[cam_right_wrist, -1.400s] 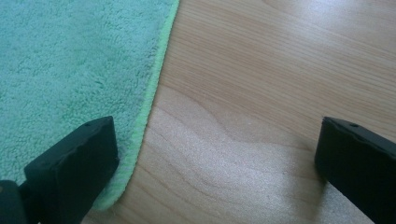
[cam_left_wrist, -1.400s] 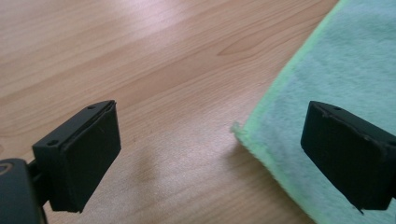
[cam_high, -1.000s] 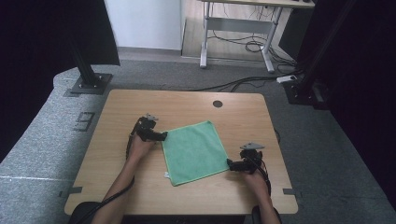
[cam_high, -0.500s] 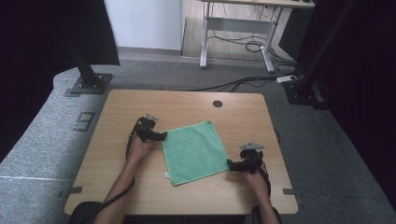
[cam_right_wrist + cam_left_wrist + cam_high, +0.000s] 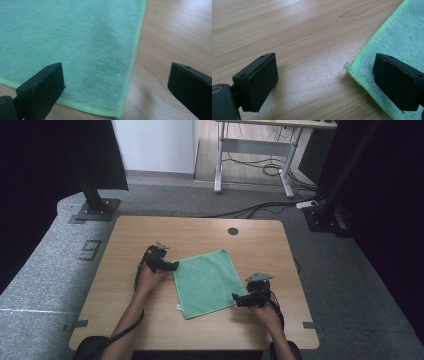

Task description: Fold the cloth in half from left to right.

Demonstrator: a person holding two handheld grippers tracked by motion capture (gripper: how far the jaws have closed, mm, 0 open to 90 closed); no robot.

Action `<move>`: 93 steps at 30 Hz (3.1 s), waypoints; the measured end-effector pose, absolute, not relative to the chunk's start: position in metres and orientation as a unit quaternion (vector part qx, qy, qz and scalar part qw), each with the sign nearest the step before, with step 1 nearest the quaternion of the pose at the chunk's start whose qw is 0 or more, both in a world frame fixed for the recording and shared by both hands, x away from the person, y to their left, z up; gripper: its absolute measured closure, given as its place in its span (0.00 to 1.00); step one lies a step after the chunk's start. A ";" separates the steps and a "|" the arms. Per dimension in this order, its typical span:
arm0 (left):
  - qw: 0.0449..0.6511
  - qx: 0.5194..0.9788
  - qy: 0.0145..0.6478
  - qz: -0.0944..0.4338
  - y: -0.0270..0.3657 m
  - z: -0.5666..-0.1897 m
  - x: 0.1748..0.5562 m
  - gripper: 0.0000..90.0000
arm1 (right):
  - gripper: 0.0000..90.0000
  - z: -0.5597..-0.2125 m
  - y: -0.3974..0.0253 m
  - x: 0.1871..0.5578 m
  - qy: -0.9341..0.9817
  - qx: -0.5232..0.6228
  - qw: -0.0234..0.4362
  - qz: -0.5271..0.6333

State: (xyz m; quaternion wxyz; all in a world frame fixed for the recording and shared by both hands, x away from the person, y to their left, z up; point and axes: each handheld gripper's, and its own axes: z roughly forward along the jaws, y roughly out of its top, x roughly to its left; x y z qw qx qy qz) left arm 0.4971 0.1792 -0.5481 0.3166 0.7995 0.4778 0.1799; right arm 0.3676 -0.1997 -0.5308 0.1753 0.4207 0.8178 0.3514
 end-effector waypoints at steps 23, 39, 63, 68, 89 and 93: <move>0.317 0.798 0.479 0.181 0.179 -0.548 0.497 0.08 | 0.14 -0.529 -0.093 0.345 0.874 0.298 0.093 0.372; 0.316 0.798 0.480 0.181 0.179 -0.548 0.497 0.08 | 0.32 -0.531 -0.040 0.327 0.900 0.238 0.062 0.359; 0.351 0.812 0.433 0.175 0.178 -0.546 0.483 0.55 | 0.93 -0.536 -0.030 0.318 0.909 0.225 0.075 0.342; 0.358 0.814 0.425 0.168 0.174 -0.546 0.478 0.80 | 0.93 -0.535 -0.029 0.317 0.910 0.225 0.076 0.339; 0.351 0.802 0.460 0.149 0.198 -0.536 0.461 0.95 | 0.93 -0.529 -0.007 0.312 0.909 0.191 0.045 0.369; 0.359 0.799 0.460 0.146 0.201 -0.527 0.462 0.94 | 0.93 -0.521 -0.008 0.310 0.906 0.187 0.055 0.377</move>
